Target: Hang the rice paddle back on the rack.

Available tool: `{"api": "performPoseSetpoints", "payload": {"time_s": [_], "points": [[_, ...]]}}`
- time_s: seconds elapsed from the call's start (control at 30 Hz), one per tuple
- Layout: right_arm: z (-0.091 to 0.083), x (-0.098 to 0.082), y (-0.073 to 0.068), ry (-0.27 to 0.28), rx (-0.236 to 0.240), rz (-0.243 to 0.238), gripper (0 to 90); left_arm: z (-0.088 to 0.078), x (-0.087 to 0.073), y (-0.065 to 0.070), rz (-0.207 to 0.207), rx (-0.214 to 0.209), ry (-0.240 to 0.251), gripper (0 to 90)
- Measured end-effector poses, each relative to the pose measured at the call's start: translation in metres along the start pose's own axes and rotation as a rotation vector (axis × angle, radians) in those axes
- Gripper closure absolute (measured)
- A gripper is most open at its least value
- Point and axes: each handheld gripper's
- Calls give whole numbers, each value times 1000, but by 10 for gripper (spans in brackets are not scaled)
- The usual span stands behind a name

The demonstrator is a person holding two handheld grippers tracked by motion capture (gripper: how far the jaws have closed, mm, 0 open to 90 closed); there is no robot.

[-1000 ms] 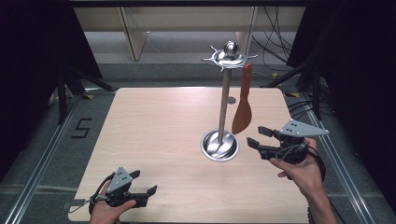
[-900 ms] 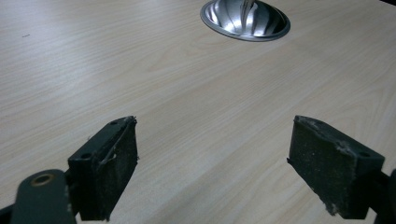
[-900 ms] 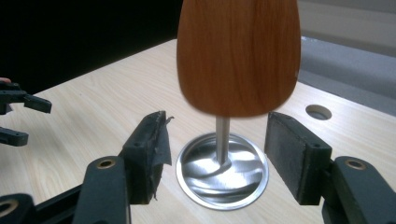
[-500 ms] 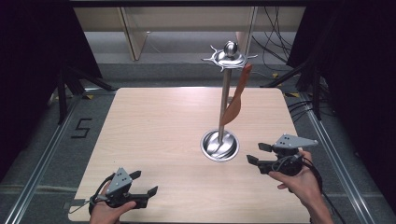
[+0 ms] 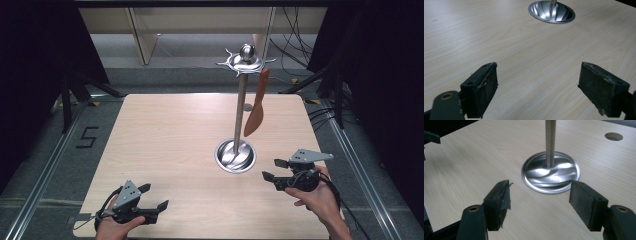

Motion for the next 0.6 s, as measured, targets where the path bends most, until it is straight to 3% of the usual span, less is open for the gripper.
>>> {"api": "performPoseSetpoints", "payload": {"time_s": [0.1, 0.13, 0.17, 0.23, 0.27, 0.3, 0.33, 0.37, 0.4, 0.6], "points": [[3, -3, 3, 6, 6, -13, 334, 0, -2, 1, 7, -6, -7, 148], [3, -5, 1, 7, -1, 14, 334, 0, -2, 2, 6, -3, -8, 148], [3, -6, 3, 11, -1, -19, 333, 0, -2, 1, 6, -7, -6, 148], [4, -8, 1, 2, 14, 16, 329, 0, -2, 1, 5, -8, 0, 148], [4, -8, 3, 13, 4, -15, 327, 0, -2, 1, 9, -8, 5, 149], [2, -9, 0, -5, 14, 14, 327, -1, -2, -1, 29, -7, -13, 148], [2, -9, -1, -13, 20, 26, 326, -1, -2, 0, 10, -5, -7, 149], [2, -10, 2, 11, -1, -17, 326, -1, -2, 0, 9, -4, -7, 148], [2, -12, -1, -5, 16, 13, 325, -1, -3, 1, 10, -4, -6, 148], [1, -20, 1, -24, 12, 16, 321, 0, -3, 0, 16, -1, -12, 148]]}}
Point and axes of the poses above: each handheld gripper's, and its own axes: z roughly forward along the jaws, x roughly out of its top, y roughly to its right, and after that the axes turned 10 degrees about -x, right-handed
